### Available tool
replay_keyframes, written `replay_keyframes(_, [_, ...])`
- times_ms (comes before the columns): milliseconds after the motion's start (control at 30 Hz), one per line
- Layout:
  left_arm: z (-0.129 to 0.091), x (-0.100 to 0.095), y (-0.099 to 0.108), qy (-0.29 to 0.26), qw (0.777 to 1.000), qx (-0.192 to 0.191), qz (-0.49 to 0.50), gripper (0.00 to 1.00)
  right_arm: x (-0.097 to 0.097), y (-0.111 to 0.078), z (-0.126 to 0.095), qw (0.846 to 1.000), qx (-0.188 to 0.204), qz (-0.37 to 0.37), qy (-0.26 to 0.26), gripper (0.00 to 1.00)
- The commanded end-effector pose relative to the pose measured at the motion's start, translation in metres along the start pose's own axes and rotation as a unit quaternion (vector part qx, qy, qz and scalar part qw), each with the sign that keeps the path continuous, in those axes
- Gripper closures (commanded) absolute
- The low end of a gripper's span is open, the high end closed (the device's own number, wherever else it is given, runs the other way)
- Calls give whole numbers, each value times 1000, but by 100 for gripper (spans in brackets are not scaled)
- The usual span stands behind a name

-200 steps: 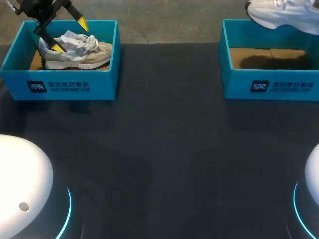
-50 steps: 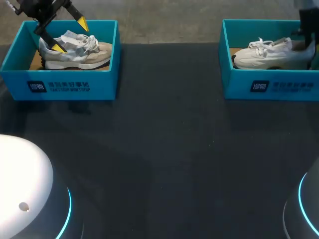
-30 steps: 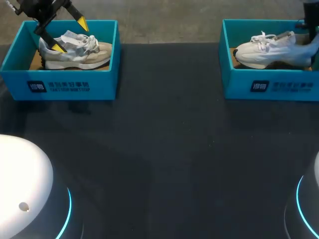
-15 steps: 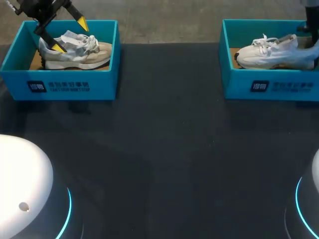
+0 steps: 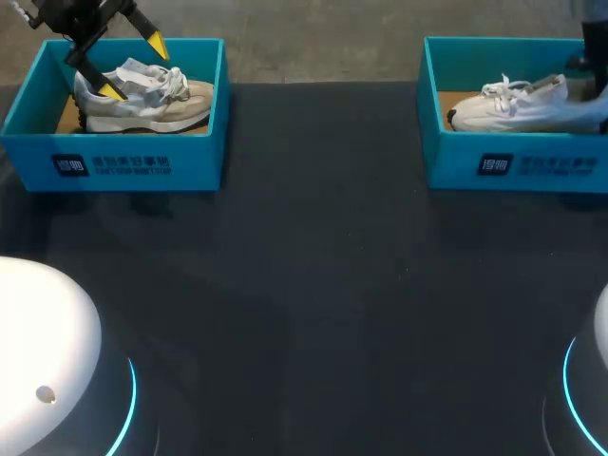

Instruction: Take the shoe out of the shoebox, open the shoe tongue, remove and reinsert the insole, then place the shoe into the shoebox

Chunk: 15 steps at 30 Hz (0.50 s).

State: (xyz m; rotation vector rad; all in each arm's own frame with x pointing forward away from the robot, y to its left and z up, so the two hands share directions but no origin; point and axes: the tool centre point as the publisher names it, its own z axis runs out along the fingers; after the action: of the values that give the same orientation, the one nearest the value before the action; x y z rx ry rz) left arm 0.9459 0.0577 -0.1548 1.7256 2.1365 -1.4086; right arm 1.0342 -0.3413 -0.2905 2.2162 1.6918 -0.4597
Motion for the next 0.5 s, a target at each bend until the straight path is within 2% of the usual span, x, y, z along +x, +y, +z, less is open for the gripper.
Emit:
replay_keyframes(33, [0,0,-1,2,1000,-1,0,0,-1,-5,0,1000,-1,0,1,100])
replay_keyframes(500, [0,0,-1,2,1000,-1,0,0,1,-15,19,1000,20,7,6,100])
